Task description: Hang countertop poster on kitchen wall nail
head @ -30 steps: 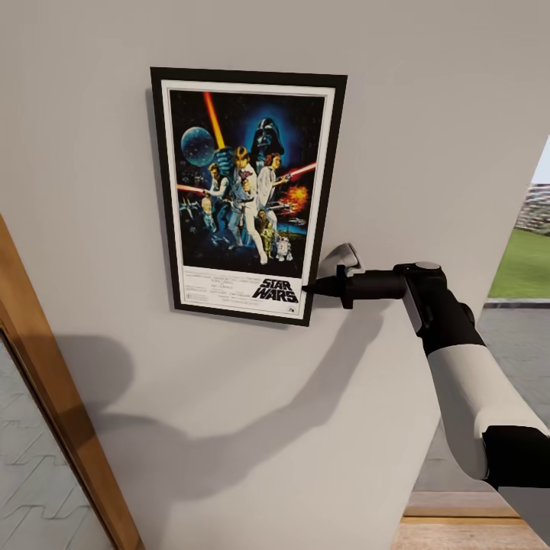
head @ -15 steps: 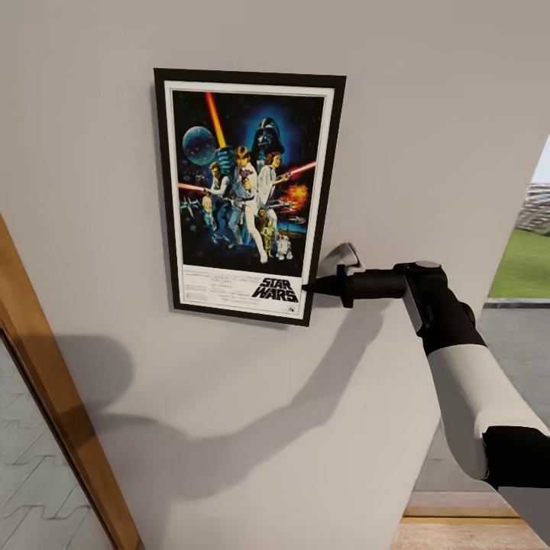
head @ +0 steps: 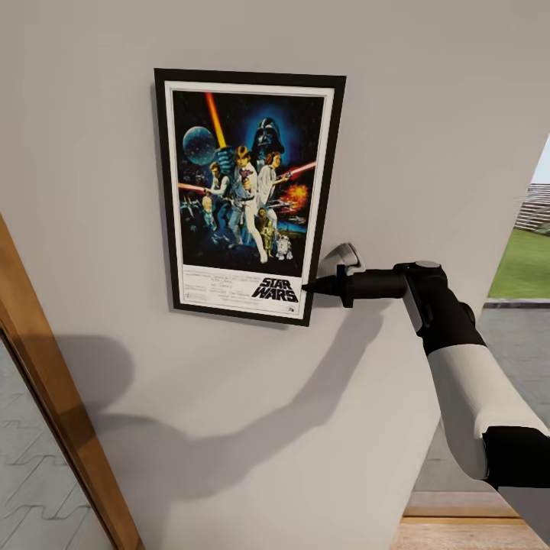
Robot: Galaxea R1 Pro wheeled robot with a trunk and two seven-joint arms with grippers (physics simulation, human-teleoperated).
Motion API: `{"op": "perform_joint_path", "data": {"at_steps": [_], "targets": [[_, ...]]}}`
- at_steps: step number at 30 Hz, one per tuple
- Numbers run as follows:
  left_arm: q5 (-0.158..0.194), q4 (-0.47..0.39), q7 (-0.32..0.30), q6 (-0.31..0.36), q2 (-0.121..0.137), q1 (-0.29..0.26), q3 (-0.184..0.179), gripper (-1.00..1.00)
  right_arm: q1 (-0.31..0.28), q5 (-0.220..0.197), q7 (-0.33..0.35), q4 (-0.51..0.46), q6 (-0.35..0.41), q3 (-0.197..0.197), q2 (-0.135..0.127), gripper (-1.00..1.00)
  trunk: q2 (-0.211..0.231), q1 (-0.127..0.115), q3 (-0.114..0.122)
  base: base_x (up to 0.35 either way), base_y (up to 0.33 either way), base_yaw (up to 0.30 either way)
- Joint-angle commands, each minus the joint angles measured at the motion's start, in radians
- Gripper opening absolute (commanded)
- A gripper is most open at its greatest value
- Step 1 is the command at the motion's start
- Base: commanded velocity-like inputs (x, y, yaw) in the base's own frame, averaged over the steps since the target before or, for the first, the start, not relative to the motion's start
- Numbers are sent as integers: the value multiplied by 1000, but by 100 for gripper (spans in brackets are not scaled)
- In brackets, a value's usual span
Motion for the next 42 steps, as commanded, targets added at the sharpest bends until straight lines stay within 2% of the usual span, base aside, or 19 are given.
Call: {"op": "perform_joint_path", "data": {"at_steps": [1,42], "targets": [[-7,2,-3,-5,0,-1,8,100,-1,10,-5,28,56,-1,-1,-100,1,1,0,0,0,0],[-7,2,-3,-5,1,-1,8,100,-1,11,-5,28,58,0,-1,-100,1,1,0,0,0,0]]}}
